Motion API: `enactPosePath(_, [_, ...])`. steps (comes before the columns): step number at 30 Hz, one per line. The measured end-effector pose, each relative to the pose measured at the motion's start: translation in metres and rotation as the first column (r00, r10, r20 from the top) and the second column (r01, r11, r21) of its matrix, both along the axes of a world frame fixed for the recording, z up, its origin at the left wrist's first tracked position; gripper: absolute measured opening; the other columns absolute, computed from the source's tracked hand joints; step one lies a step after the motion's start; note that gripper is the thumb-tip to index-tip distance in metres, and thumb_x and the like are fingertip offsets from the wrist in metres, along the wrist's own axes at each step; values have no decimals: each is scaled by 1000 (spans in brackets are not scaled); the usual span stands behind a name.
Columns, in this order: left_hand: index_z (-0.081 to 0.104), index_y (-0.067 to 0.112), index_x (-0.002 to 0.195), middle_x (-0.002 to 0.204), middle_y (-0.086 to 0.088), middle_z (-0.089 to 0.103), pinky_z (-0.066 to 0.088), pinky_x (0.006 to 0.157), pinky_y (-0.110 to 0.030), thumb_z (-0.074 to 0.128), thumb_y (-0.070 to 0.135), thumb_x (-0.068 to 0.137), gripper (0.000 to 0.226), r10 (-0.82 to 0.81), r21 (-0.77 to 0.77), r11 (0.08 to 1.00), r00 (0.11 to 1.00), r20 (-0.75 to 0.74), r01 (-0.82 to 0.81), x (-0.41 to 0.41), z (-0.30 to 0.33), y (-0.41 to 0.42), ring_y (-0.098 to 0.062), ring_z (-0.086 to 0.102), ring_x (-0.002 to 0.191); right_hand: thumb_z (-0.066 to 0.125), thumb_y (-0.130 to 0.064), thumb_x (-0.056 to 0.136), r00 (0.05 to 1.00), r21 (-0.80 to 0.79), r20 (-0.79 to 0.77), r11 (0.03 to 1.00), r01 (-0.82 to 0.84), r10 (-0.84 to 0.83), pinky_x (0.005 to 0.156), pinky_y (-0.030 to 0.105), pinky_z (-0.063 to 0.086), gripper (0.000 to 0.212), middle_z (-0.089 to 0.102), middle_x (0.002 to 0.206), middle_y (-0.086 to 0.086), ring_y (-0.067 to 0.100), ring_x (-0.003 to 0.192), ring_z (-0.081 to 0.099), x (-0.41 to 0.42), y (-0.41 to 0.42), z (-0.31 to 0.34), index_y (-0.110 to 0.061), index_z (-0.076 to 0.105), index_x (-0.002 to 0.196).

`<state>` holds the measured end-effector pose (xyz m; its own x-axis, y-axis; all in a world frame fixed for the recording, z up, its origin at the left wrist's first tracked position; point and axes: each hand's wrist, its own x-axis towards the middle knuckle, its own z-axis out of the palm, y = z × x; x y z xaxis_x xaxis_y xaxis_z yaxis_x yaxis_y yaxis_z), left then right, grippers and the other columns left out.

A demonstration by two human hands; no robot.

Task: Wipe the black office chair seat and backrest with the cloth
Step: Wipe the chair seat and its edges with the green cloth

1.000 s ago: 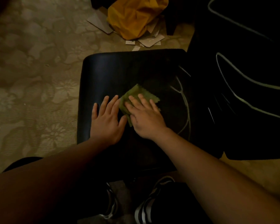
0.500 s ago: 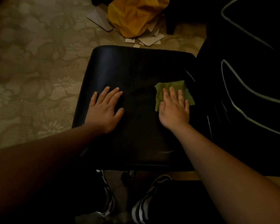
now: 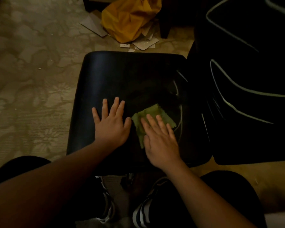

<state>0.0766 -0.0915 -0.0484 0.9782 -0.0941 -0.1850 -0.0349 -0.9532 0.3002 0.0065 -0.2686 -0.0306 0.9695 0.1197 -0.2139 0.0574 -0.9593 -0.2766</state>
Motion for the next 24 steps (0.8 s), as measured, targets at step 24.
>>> enactPosePath(24, [5,52,158,171,16,-4,-15,118,-67,13,77,93,71,-446,101,891,895,4,443,1,2,-18,-20,-19,156,22,-36,105,978,-100,-22,974,205,-208,124,46,2,59,-6,168,-12,15,153,-14,-24,-62,-4,-35,-1,159])
